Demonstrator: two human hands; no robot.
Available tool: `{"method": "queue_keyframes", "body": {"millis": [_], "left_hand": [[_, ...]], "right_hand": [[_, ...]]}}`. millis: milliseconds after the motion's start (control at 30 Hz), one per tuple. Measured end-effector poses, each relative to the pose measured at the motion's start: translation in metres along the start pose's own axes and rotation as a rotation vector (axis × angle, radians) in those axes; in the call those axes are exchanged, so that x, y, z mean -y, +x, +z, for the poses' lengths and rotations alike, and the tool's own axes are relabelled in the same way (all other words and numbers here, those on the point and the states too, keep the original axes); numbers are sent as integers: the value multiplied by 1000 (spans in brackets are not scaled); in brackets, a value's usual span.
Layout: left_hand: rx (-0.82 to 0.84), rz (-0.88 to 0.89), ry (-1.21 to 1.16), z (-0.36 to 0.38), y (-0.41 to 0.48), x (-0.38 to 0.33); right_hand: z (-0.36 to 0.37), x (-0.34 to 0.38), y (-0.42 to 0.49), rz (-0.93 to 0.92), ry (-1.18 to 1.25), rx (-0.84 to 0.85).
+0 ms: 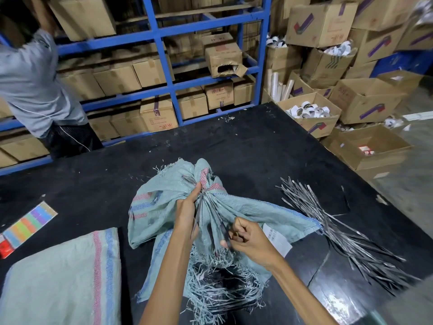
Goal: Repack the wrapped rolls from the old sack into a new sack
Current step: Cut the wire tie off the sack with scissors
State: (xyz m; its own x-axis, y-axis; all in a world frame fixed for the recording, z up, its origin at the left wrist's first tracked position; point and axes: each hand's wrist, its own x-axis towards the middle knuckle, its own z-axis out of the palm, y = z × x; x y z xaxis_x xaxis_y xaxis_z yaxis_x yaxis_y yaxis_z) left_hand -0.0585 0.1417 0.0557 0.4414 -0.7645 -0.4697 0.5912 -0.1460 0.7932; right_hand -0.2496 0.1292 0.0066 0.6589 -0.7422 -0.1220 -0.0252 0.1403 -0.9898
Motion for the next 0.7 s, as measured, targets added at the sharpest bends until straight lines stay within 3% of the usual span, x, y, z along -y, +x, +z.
{"method": "queue_keyframes", "body": {"millis": [700], "left_hand": [[18,2,-61,3,-4,2]], "right_hand": [[0,-5,2,-10,-56,-21]]}}
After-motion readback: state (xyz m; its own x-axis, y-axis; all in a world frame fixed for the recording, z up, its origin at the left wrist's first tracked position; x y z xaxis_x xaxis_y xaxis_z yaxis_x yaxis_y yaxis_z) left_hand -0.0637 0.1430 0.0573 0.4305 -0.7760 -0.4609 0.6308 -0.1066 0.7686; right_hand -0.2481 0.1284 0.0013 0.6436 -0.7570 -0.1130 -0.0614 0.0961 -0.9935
